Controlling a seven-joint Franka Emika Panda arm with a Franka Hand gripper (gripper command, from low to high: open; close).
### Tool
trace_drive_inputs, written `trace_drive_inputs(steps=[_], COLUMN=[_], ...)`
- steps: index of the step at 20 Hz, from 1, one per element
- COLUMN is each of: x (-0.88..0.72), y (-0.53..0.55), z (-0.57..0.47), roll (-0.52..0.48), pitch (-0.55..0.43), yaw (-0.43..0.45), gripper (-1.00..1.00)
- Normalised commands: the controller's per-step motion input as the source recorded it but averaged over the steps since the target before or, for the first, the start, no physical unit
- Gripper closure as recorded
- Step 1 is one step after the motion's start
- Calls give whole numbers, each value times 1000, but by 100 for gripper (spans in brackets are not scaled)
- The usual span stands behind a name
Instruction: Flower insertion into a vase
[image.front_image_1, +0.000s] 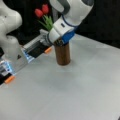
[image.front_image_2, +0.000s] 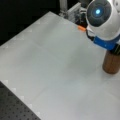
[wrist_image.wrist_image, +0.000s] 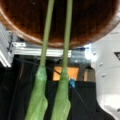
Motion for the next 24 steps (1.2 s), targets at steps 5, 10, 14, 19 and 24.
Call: trace_drive_inputs(steps=[5,10,14,19,24], x=[364,74,-119,-167,-119], y=[-163,-355,-569,-821,-671], z=[149,11,-119,-121,-58], roll=[-147,-61,51,29,6], pitch=[-530,-687,-626,-467,-263], yaw=[127,219,105,72,95], gripper=[-100,-100,-100,-100,-100])
